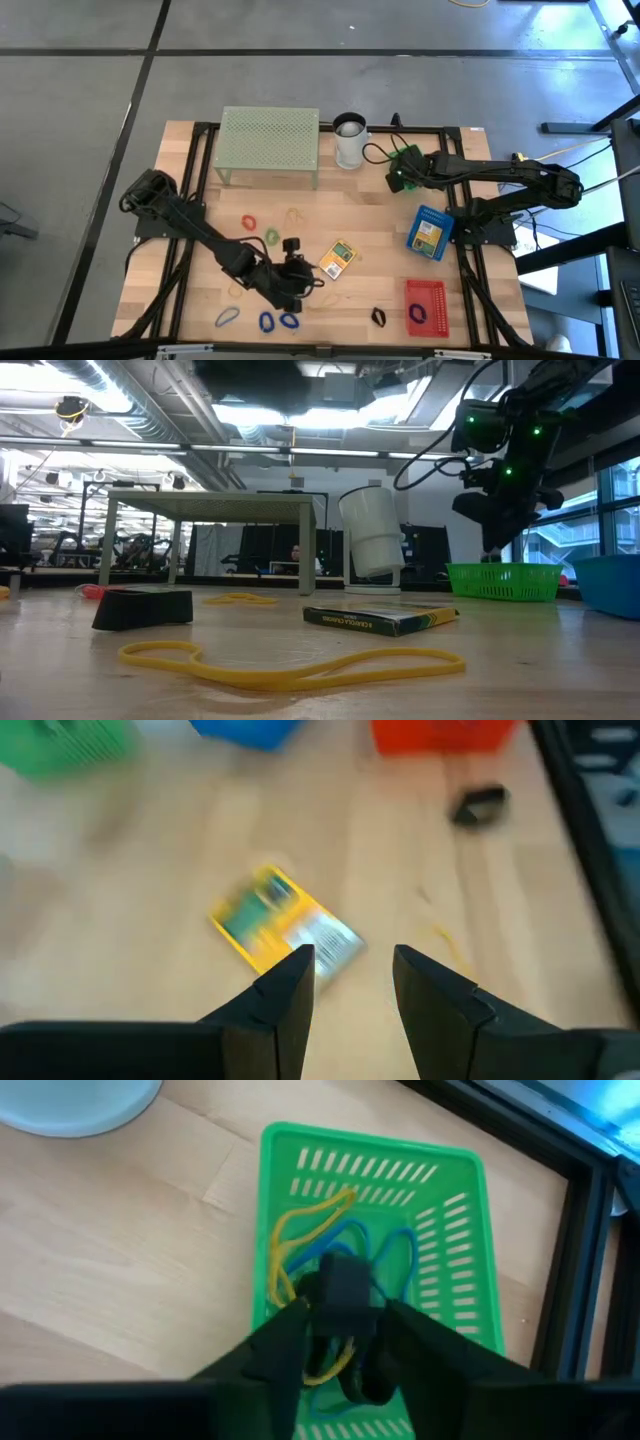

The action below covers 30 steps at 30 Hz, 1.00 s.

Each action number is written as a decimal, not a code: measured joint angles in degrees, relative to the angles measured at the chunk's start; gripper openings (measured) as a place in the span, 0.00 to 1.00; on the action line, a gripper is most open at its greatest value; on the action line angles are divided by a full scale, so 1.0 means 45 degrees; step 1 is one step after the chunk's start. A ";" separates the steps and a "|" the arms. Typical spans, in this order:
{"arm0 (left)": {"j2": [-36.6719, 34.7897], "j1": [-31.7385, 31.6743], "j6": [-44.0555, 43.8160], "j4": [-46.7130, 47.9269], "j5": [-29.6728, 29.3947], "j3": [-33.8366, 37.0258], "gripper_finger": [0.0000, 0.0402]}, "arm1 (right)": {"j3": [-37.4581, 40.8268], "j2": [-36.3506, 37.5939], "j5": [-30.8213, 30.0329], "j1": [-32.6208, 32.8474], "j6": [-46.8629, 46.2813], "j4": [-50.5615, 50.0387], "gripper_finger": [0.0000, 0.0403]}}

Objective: Pick & Place Office Desk Supplies
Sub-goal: Put the black rubber band into the green bin, then put the yellow rubber band into the green bin

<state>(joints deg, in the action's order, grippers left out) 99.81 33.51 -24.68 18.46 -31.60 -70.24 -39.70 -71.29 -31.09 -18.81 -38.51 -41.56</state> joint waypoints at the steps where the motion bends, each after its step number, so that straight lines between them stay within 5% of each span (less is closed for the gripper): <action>1: 0.0000 0.0048 -0.0494 0.0268 0.0496 0.0000 0.34 | 0.0000 0.0000 -0.0092 0.0000 0.0005 0.0000 0.40; 7: 0.0000 0.0275 -0.3494 0.2068 0.3265 0.0000 0.34 | 0.0000 0.0000 -0.0585 -0.0002 0.0326 0.0000 0.54; 14: 0.0000 0.0716 -0.7121 0.5395 0.6779 0.0000 0.34 | 0.0000 0.0000 -0.0569 0.0000 0.0333 0.0000 0.57; 21: 0.0000 0.2165 -0.9404 0.7342 0.7312 0.0446 0.34 | 0.0000 0.0000 -0.0559 0.0010 0.0338 -0.0005 0.53; 30: 0.0005 0.3479 -1.0608 0.7227 0.7297 0.2336 0.34 | 0.0000 0.0000 -0.0525 0.0010 0.0363 0.0000 0.50</action>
<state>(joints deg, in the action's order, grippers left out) 99.83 49.16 -72.41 50.98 1.23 -59.72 -39.70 -71.29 -33.45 -18.76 -36.88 -41.56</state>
